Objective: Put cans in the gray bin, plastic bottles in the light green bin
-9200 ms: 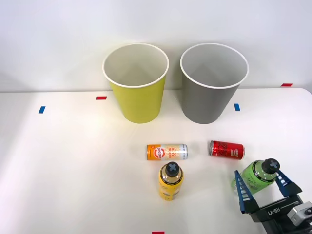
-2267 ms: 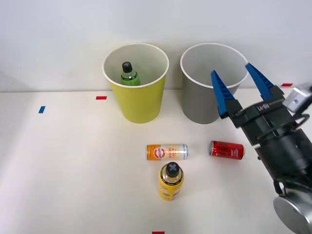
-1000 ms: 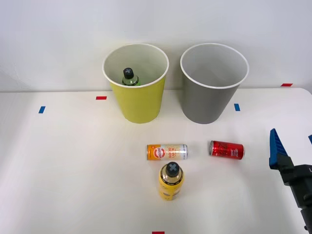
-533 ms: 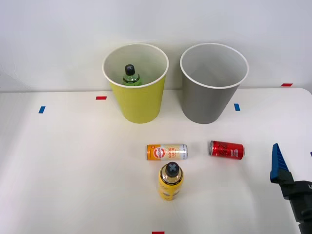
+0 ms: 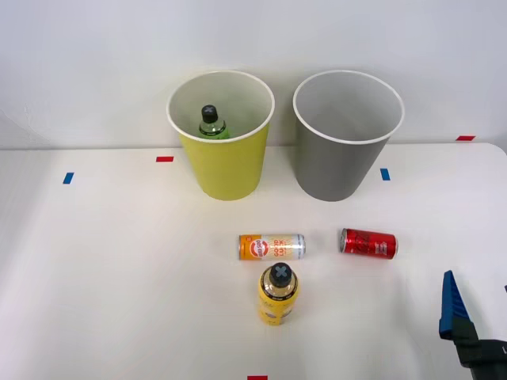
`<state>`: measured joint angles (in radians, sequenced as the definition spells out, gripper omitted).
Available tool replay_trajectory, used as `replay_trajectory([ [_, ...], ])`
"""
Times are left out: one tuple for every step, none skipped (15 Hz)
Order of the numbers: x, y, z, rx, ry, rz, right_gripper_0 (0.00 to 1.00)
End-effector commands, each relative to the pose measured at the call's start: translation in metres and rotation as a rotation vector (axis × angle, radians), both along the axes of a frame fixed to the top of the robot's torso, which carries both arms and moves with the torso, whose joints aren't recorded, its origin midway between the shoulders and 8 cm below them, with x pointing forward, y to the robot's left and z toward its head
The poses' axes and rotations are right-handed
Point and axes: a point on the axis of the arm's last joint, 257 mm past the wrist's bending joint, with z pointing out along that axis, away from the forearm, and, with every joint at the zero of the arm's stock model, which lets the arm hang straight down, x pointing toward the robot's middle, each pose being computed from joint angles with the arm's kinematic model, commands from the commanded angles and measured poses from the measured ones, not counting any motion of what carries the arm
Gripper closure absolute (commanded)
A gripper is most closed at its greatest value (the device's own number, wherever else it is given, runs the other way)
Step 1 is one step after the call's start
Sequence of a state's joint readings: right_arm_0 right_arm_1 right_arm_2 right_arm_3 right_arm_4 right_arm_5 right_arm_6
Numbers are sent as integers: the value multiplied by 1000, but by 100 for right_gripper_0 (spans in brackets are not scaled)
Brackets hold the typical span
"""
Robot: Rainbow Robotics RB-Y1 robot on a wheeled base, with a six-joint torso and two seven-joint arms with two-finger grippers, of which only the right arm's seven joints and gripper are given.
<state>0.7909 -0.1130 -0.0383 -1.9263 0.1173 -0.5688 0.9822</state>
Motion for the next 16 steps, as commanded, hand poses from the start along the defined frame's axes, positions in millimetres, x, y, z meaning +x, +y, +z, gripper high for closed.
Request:
replay_trajectory([
  [-20, 13, -17, -128, 20, -17, 2],
  [-29, 21, -20, -166, 27, -24, 2],
  [-36, 25, -22, -192, 33, -25, 2],
  [-44, 31, -25, -221, 43, -27, 2],
  [-52, 36, -28, -250, 57, -28, 2],
  [-58, 44, -32, -256, 68, -23, 2],
  [-62, 50, -33, -262, 70, -17, 2],
  [-66, 60, -33, -260, 66, 2, 2],
  [-69, 67, -34, -245, 68, 22, 2],
  [-72, 72, -36, -238, 75, 32, 2],
  [-75, 73, -38, -243, 82, 35, 2],
  [-76, 75, -40, -245, 88, 42, 2],
  [-78, 75, -45, -248, 97, 45, 2],
  [-79, 74, -45, -255, 95, 47, 2],
  [-82, 73, -47, -265, 96, 57, 2],
  [-86, 75, -48, -266, 93, 70, 2],
])
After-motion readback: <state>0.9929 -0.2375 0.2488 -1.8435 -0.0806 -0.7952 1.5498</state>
